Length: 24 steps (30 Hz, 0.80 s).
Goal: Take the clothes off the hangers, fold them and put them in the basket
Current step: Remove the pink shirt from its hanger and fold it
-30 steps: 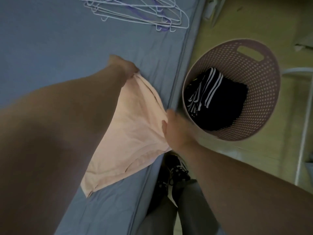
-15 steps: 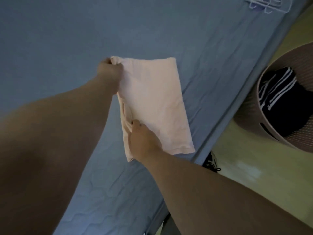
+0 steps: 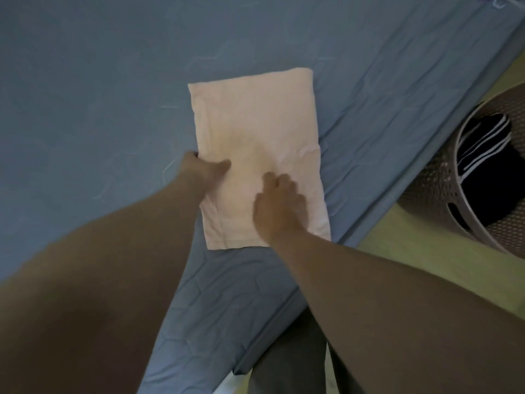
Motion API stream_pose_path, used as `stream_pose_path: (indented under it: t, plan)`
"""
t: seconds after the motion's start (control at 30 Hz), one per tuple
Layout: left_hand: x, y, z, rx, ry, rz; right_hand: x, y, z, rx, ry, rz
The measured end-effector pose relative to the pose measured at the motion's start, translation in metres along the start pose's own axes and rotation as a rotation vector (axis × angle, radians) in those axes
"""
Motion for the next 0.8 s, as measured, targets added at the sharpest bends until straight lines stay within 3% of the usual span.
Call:
stream_pose_path:
  t: [0.07,0.13,0.23,0.3,0.4,0.67,0.8]
  plan:
    - [0.026,-0.029,-0.012,-0.011,-0.044,0.065,-0.003,0.038,0.017,0.121,0.041,-0.207]
    - [0.043,-0.057,-0.028,0.047,-0.091,0.12,-0.001,0.075,0.023,0.084,0.018,-0.397]
    - [0.06,-0.087,-0.038,0.151,-0.127,0.187,0.0,0.118,0.004,-0.302,-0.088,-0.554]
    - [0.064,-0.107,-0.041,0.239,-0.17,0.286,0.005,0.132,-0.01,-0.525,-0.17,-0.547]
    - [0.074,-0.121,-0.042,0.342,-0.227,0.376,0.018,0.138,-0.02,-0.64,-0.241,-0.509]
    - [0.093,-0.138,-0.046,0.622,-0.185,0.388,0.041,0.14,-0.04,-0.973,-0.133,-0.627]
    - [0.103,-0.139,-0.047,0.64,-0.125,0.328,0.053,0.144,-0.043,-0.973,-0.085,-0.598]
Point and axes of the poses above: each hand's wrist, its own x-axis away from the middle knuckle, its own z-axis out of the back of the hand, y = z × x, the point moved 7 cm from there along -x, towards the middle knuckle, and after that the axes turned 2 degrees about z, right-handed, at the moved point
